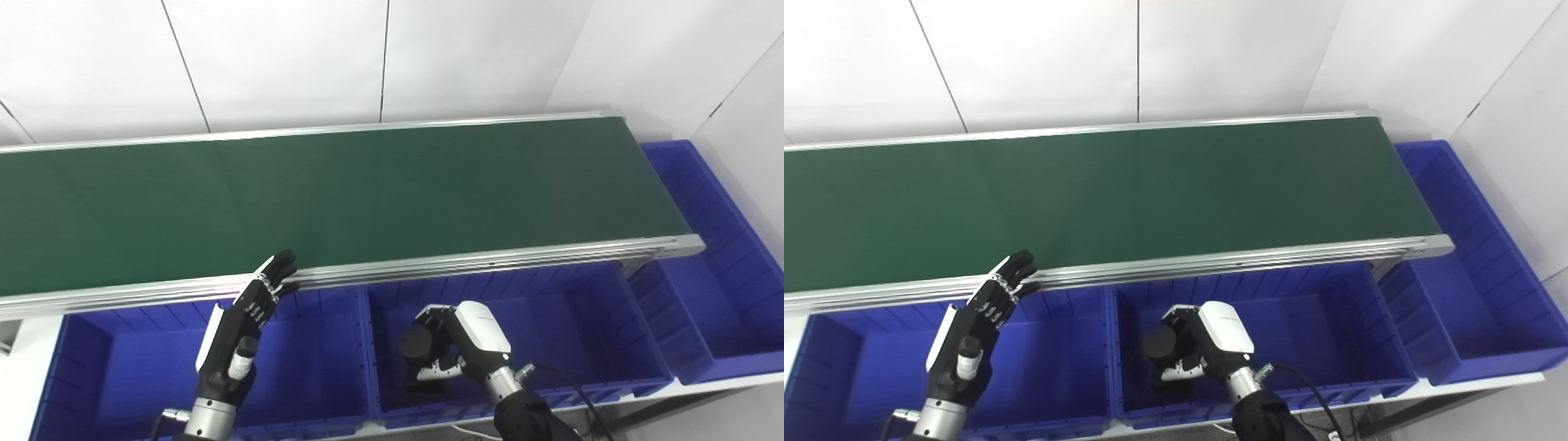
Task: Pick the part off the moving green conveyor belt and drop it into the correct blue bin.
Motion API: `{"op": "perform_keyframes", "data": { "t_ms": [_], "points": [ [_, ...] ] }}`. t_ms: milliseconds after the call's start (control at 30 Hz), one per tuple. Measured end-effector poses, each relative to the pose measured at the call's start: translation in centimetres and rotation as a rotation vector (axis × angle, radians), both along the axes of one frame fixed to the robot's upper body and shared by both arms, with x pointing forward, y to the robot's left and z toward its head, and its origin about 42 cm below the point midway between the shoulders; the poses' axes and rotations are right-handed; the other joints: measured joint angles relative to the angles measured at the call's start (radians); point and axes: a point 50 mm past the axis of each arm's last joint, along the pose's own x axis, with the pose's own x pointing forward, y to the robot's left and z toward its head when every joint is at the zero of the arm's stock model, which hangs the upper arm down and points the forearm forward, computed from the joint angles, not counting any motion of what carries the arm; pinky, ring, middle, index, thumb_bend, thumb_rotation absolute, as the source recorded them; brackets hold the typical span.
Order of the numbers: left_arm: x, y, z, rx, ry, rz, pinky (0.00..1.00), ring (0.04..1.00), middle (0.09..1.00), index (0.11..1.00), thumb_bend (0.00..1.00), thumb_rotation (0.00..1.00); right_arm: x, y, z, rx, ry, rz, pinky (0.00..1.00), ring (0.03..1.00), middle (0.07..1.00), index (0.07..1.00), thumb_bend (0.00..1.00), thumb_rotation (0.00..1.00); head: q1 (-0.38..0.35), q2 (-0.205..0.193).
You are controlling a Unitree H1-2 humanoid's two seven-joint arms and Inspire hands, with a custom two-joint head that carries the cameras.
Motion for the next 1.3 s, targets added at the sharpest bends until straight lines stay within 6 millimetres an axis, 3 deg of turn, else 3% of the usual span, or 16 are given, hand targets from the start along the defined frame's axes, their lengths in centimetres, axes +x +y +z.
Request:
{"op": "perform_keyframes", "data": {
  "t_ms": [467,600,633,667,700,733,833,1067,1300],
  "points": [
    [-0.2,0.0,0.3,-0.002,-0.011,0.002,0.83,0.899,0.91,0.873,0.96,0.93,0.0,-0.8,-1.0,-0.039,0.029,-0.002,0.32,0.38,0.47,0.546,0.51,0.0,0.002,0.002],
    [-0.2,0.1,0.3,-0.003,-0.011,0.002,0.83,0.9,0.91,0.87,0.96,0.93,0.1,-0.7,-0.8,-0.028,0.021,-0.009,0.35,0.407,0.501,0.531,0.52,0.0,0.003,0.002],
    [-0.2,0.1,0.3,-0.003,-0.01,0.002,0.83,0.897,0.908,0.869,0.95,0.93,0.1,-0.7,-0.6,-0.022,0.02,-0.008,0.42,0.52,0.596,0.595,0.77,0.14,0.003,0.0],
    [-0.2,0.1,0.3,-0.002,-0.01,0.002,0.83,0.896,0.907,0.869,0.95,0.93,0.2,-0.6,-0.5,-0.017,0.019,-0.003,0.44,0.548,0.62,0.611,0.83,0.18,0.003,0.0],
    [-0.2,0.1,0.3,-0.002,-0.01,0.002,0.82,0.895,0.906,0.87,0.95,0.93,0.3,-0.5,-0.3,-0.008,0.023,0.005,0.53,0.669,0.728,0.692,0.95,0.33,0.005,0.0],
    [-0.2,0.1,0.3,-0.002,-0.01,0.001,0.82,0.894,0.906,0.869,0.96,0.93,0.4,-0.5,-0.1,-0.002,0.03,0.013,0.58,0.723,0.776,0.728,0.98,0.38,0.005,0.0],
    [-0.3,0.1,0.3,-0.001,-0.009,0.0,0.82,0.894,0.905,0.87,0.96,0.94,0.4,-0.2,0.3,0.008,0.038,0.034,0.63,0.771,0.819,0.76,1.0,0.42,0.006,0.002],
    [-0.3,0.0,0.3,0.002,-0.008,-0.002,0.82,0.886,0.896,0.868,0.96,0.94,0.0,-0.6,0.4,0.009,0.05,0.038,0.63,0.764,0.813,0.752,1.0,0.45,0.012,-0.002],
    [-0.4,-0.2,0.2,0.0,-0.006,-0.006,0.82,0.889,0.898,0.872,0.95,0.93,0.2,-0.8,1.8,0.037,0.04,0.054,0.55,0.676,0.738,0.722,1.0,0.46,0.024,-0.002]
  ]
}}
